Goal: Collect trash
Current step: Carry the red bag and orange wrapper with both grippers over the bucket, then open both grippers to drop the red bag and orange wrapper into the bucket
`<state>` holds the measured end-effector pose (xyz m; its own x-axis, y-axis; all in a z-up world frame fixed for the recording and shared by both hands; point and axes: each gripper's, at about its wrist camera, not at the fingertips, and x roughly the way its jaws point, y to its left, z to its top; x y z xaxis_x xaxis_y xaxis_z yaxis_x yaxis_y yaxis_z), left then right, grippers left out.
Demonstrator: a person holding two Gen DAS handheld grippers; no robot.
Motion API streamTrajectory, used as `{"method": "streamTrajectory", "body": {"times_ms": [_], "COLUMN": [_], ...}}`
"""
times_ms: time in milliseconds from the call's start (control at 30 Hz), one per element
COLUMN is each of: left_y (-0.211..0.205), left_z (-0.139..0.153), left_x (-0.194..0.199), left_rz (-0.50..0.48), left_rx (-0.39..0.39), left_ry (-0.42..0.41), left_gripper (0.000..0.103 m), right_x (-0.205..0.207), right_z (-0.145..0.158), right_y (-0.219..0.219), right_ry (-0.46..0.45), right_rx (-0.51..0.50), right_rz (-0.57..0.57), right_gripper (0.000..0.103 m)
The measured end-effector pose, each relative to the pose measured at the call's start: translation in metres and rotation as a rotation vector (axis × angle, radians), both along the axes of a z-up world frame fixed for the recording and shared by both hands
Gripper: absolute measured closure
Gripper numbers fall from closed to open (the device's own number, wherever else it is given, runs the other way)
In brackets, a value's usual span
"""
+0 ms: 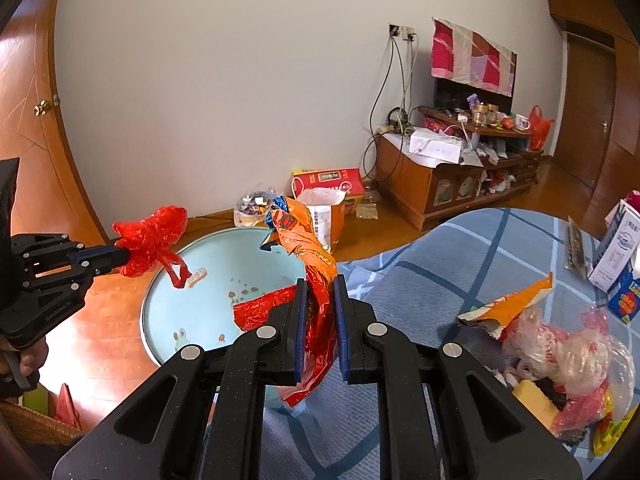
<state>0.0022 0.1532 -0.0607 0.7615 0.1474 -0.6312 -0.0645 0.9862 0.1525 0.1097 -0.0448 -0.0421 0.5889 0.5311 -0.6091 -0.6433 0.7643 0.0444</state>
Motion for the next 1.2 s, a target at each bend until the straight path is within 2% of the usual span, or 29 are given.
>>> {"method": "streamTrajectory", "body": {"times_ms": [933, 1000, 1067, 1100, 1133, 1200], "left_y": [-0.002, -0.003, -0.004, -0.006, -0.007, -0.010], "left_z": [-0.001, -0.003, -0.004, -0.005, -0.005, -0.005], "left_x": [-0.003, -0.003, -0.002, -0.003, -0.003, -0.004], "left_rz": [-0.009, -0.014, -0.023, -0.022, -0.022, -0.026], "left_rx": [-0.014, -0.030, -0.035, -0.031, -0.031, -0.031], "left_ry": [-0.003, 0.003, 0.012, 0.010, 0.009, 0.006], "left_gripper": [0.100, 0.096, 0.085, 0.076, 0.068, 0.064], "right_x": [-0.001, 0.000, 0.001, 0.003, 0.004, 0.006], "right_z": [-0.004, -0.005, -0.007, -0.008, -0.009, -0.012], "right_y": [0.018, 0.021, 0.021, 0.020, 0.020, 0.019], "right_ry": [0.005, 0.013, 0.025, 0.031, 0.041, 0.053], "right_rx": [-0.021, -0.019, 0.000, 0.011, 0.016, 0.017], "right_rz": [0.042, 0.050, 0.064, 0.059, 0.056, 0.049], "right_gripper": [0.089, 0.087, 0.075, 0.065, 0.064, 0.063]}}
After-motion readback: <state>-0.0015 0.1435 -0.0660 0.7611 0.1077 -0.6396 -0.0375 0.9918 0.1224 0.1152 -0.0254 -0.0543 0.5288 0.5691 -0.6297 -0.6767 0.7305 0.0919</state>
